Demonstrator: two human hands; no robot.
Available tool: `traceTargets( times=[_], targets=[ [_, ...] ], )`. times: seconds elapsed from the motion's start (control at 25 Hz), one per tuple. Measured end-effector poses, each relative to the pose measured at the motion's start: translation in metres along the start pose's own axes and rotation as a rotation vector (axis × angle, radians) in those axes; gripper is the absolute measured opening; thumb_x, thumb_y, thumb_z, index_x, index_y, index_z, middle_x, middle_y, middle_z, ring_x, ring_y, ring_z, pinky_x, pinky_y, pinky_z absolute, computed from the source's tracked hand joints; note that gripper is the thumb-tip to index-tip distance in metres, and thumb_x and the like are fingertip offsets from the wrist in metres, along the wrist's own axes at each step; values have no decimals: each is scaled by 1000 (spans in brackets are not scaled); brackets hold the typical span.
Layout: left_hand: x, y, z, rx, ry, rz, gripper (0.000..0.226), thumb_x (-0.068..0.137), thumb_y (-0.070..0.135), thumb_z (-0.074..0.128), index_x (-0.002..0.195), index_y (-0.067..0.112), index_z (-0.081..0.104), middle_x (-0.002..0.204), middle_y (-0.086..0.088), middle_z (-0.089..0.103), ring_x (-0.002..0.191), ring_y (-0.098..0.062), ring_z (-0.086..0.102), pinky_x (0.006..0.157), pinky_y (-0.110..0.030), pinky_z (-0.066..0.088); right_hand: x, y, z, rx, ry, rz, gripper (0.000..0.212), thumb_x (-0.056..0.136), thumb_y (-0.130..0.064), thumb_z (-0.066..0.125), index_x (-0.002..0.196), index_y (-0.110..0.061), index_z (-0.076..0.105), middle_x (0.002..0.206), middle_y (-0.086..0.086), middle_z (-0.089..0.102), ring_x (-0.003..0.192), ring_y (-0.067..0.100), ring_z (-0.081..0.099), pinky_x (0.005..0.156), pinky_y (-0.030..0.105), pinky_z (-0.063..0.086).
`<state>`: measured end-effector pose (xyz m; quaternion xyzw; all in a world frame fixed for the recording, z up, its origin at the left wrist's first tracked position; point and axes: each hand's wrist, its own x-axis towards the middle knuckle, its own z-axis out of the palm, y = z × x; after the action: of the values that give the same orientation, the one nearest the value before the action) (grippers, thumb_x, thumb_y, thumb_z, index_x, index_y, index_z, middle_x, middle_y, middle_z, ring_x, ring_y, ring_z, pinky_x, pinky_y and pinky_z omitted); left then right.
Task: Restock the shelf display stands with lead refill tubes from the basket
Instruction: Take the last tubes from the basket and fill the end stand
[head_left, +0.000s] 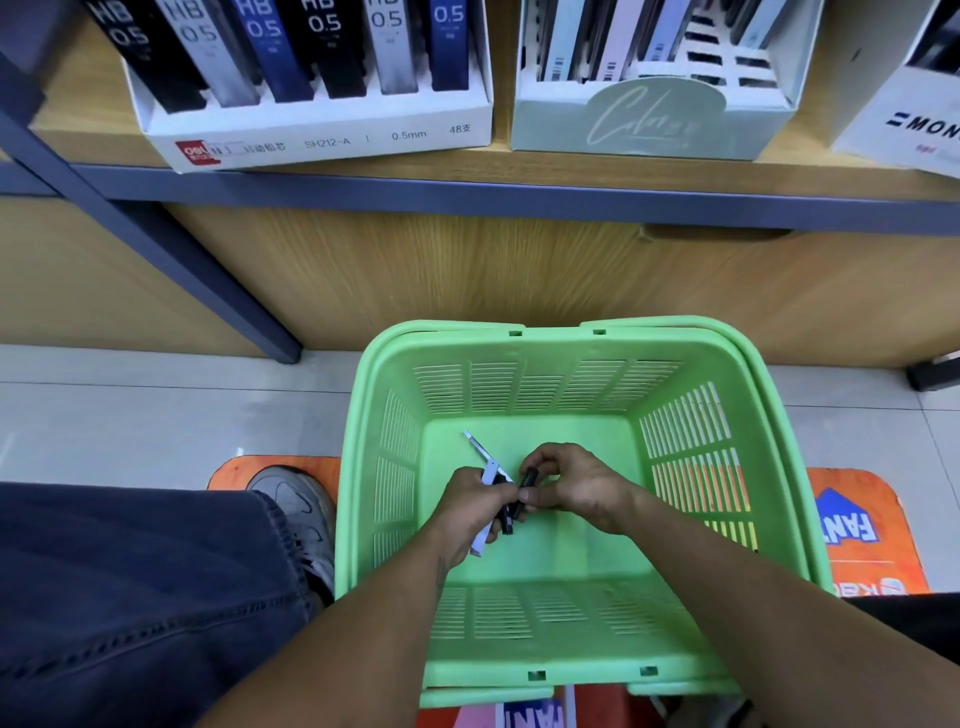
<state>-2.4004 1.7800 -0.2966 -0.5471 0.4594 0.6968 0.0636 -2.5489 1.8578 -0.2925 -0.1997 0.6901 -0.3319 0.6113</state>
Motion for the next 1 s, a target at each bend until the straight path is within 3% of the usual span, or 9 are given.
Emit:
traceTargets(
  times=[0.12,0.2,0.32,0.4,0.52,0.6,0.68,0.8,1.0],
  targets=[
    [3,0,-2,-69,29,21,15,90,8,66,75,5,64,65,-11,65,40,-16,41,42,-22,29,9,-5,4,31,61,-27,33,83,15,71,111,4,59,81,13,65,66,25,67,71,33,60],
    [6,-2,-2,-134,62,35,19,95,14,65,77,6,65,66,-13,63,41,-15,42,42,-22,31,16,-8,8,-3,88,-54,22,86,14,67,103,2,66,80,15,68,70,26,67,81,43,59],
    [7,-3,-2,-165,147,58,15,92,15,70,80,8,65,58,-8,57,41,-16,40,41,-22,31,27,-13,19,-103,106,-50,26,88,10,62,89,-10,79,87,12,77,79,20,69,84,36,58],
    [13,-3,-3,-132,287,46,11,86,11,70,78,8,63,55,-7,56,37,-15,41,40,-19,30,36,-13,29,-293,141,-70,19,88,0,67,95,-12,79,92,2,75,87,18,68,81,28,54],
    [19,-3,-6,-107,468,-10,8,82,11,66,78,5,61,65,-12,64,44,-20,53,42,-20,37,45,-2,44,-844,157,-95,21,87,-19,71,101,-10,58,103,10,62,93,31,61,71,34,43],
    [21,-4,-8,-77,492,-22,7,82,10,66,80,4,62,65,-12,66,46,-22,56,41,-20,39,44,5,50,-1035,125,-64,15,92,-12,61,100,-12,49,108,14,61,96,34,62,68,34,39],
    [18,-2,-12,-66,500,-19,7,81,8,67,78,5,62,61,-11,65,42,-20,54,41,-20,38,43,1,46,-1055,70,-19,8,90,-8,57,93,-14,52,106,14,65,96,32,64,67,33,42],
    [9,13,-15,-60,439,48,9,79,5,66,73,6,60,62,-15,64,36,-18,48,43,-18,34,31,-29,10,-860,-117,41,16,80,-4,71,81,-16,60,89,9,67,79,25,63,61,29,50],
    [-43,74,0,19,13,273,10,81,3,65,76,10,60,62,-12,62,39,-17,43,40,-19,27,-31,-95,-51,-683,-216,-92,17,81,-2,77,93,-8,65,73,-2,66,67,13,61,56,26,48]
  ],
)
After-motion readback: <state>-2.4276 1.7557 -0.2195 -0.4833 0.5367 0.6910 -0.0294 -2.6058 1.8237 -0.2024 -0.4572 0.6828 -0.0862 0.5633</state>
